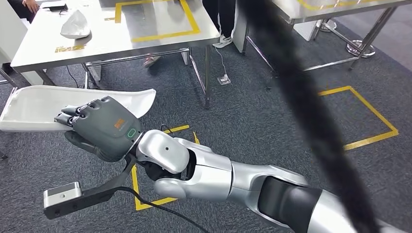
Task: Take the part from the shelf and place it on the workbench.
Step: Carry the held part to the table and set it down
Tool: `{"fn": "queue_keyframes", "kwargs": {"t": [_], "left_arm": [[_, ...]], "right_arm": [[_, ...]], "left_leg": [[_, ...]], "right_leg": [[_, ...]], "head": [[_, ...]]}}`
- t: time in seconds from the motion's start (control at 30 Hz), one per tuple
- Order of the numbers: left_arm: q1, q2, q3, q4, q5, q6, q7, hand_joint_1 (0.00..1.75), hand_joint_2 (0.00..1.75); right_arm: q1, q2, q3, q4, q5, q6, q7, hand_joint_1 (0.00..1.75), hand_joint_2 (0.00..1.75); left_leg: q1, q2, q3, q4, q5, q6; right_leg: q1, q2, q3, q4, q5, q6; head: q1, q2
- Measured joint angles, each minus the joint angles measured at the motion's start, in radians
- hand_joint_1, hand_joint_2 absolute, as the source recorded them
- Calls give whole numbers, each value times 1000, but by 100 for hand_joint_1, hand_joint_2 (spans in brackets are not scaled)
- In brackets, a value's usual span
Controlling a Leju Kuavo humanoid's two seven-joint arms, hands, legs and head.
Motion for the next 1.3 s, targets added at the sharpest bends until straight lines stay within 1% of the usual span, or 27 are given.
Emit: {"fn": "queue_keyframes", "kwargs": {"t": [0.07, 0.13, 0.17, 0.23, 0.27, 0.3, 0.33, 0.4, 0.43, 0.47, 0.57, 0.63, 0.67, 0.73, 0.77, 0.8, 0.83, 0.87, 0.9, 0.93, 0.97, 1.0, 1.1, 1.17, 1.2, 1.27, 1.3], "left_arm": [[-1, 0, 0, -1, 1, 0, 0, 0, 175], [-3, 0, 0, -2, 3, 0, -2, 0, 175], [-3, 0, 0, -2, 5, 0, -2, 0, 175], [-1, 0, 0, -2, 9, 0, -3, 0, 175], [0, 0, 0, -2, 10, 0, -4, 0, 175], [0, 1, 0, -2, 11, 0, -5, 0, 175], [0, 1, 0, -2, 11, 0, -6, 0, 175], [0, 2, 0, -1, 9, 0, -6, 0, 175], [2, 3, 0, -1, 9, 0, -6, 0, 175], [3, 4, 0, 0, 9, 0, -6, 0, 175], [5, 4, 0, 1, 9, 0, -6, 0, 175], [5, 4, 0, 0, 9, 0, -6, 0, 175], [5, 4, 0, 0, 9, 0, -6, 0, 175], [5, 5, 0, 0, 9, 0, -6, 0, 175], [5, 5, 0, 0, 10, 0, -6, 0, 175], [6, 5, 0, 0, 10, 0, -6, 0, 175], [7, 5, 0, 0, 11, 0, -6, 0, 175], [7, 5, 0, 0, 12, 0, -6, 0, 175], [8, 4, 0, 0, 12, 0, -7, 0, 175], [8, 4, 0, 0, 12, 0, -7, 0, 175], [7, 4, 0, 0, 12, 0, -8, 0, 175], [7, 3, 0, 0, 12, 0, -9, 0, 175], [6, 2, 0, 0, 12, 0, -9, 0, 175], [5, 2, 0, 0, 11, 0, -9, 0, 175], [5, 2, 0, 0, 10, 0, -9, 0, 175], [5, 1, 0, 0, 11, 0, -10, 0, 175], [4, 2, 0, 0, 11, 0, -10, 0, 175]], "right_arm": [[0, -1, -1, -2, 0, 2, -4, 175, 175], [-5, -1, -2, -3, 0, 3, -11, 175, 175], [-7, 0, -3, -4, -1, 3, -15, 175, 175], [-10, 0, -3, -4, -2, 4, -19, 175, 175], [-10, 0, -3, -3, -2, 4, -19, 175, 175], [-9, 0, -3, -3, -3, 4, -19, 175, 175], [-9, 0, -3, -2, -3, 5, -20, 175, 175], [-9, 1, -3, -2, -3, 5, -20, 175, 175], [-10, 1, -3, -2, -3, 5, -20, 175, 175], [-10, 1, -3, -2, -3, 5, -20, 175, 175], [-10, 1, -3, -2, -3, 5, -20, 175, 175], [-13, 1, -3, -3, -4, 4, -21, 175, 175], [-14, 1, -3, -3, -4, 4, -21, 175, 175], [-13, 1, -3, -3, -6, 4, -22, 175, 175], [-11, 0, -3, -2, -7, 4, -23, 175, 175], [-8, 0, -3, -2, -7, 5, -23, 175, 175], [-7, 0, -3, -2, -8, 5, -23, 175, 175], [-7, 0, -3, -2, -8, 4, -23, 175, 175], [-7, 0, -3, -2, -8, 4, -23, 175, 175], [-8, 0, -3, -2, -8, 4, -24, 175, 175], [-9, 0, -3, -2, -8, 4, -24, 175, 175], [-10, 0, -3, -2, -8, 4, -24, 175, 175], [-10, 0, -4, -2, -8, 3, -25, 175, 175], [-12, 1, -4, -2, -8, 2, -27, 175, 175], [-12, 1, -4, -2, -8, 2, -27, 175, 175], [-9, 1, -4, -2, -8, 2, -27, 175, 175], [-7, 1, -4, -2, -8, 2, -27, 175, 175]], "left_leg": [[2, 2, 6, -7, -3, -15], [5, -15, -2, 18, -20, -24], [5, -29, -25, 62, -40, -25], [3, -49, -103, 198, -88, -24], [1, -53, -141, 256, -99, -23], [-1, -54, -164, 281, -91, -21], [-2, -54, -167, 267, -63, -18], [-4, -57, -129, 151, 21, -8], [-6, -60, -102, 90, 49, -3], [-8, -62, -82, 45, 62, 1], [-11, -65, -64, 11, 53, 13], [-7, -64, -56, 4, 51, 25], [-5, -63, -50, 1, 50, 31], [-6, -60, -44, 0, 44, 40], [-6, -59, -42, 0, 41, 41], [-7, -58, -39, 1, 37, 42], [-7, -58, -34, 1, 33, 41], [-7, -58, -28, 2, 27, 39], [-7, -59, -21, 2, 22, 36], [-8, -59, -15, 2, 16, 32], [-10, -59, -12, 3, 11, 27], [-11, -59, -10, 3, 7, 22], [-11, -55, -4, -1, -1, 4], [-9, -55, -21, 41, -22, -5], [-8, -56, -49, 93, -42, -9], [-8, -57, -127, 224, -85, -14], [-7, -57, -158, 267, -89, -15]], "right_leg": [[2, 7, 3, -3, -3, -19], [0, 13, 13, -8, -7, -35], [-2, 14, 19, -11, -8, -41], [2, 19, 24, -11, -15, -51], [5, 23, 27, -10, -18, -54], [7, 28, 30, -9, -22, -56], [8, 32, 34, -8, -26, -56], [9, 41, 47, -6, -36, -52], [11, 44, 51, -4, -41, -48], [13, 48, 53, -4, -45, -43], [14, 53, 53, -8, -48, -25], [13, 44, 47, 13, -62, -14], [13, 38, 29, 51, -79, -9], [10, 31, -42, 176, -127, -4], [9, 31, -81, 238, -142, -2], [8, 30, -109, 272, -141, -1], [8, 29, -118, 269, -120, -1], [8, 27, -107, 226, -82, -3], [8, 25, -79, 155, -36, -7], [10, 21, -49, 87, -4, -12], [13, 17, -25, 34, 14, -17], [16, 15, -12, 4, 18, -23], [17, 20, -1, -12, 8, -37], [12, 22, 15, -21, 3, -49], [10, 22, 22, -23, -2, -54], [10, 22, 33, -23, -14, -60], [11, 23, 39, -23, -20, -60]], "head": [[0, 0], [-3, 0], [-5, 0], [-8, 0], [-8, 0], [-8, 0], [-8, 0], [-8, 0], [-10, 0], [-13, 0], [-15, 0], [-13, 0], [-12, 0], [-11, 0], [-10, 0], [-10, 0], [-10, 0], [-10, 0], [-10, 0], [-11, 0], [-12, 0], [-13, 0], [-14, 0], [-17, 0], [-19, 0], [-21, 0], [-21, 0]]}}
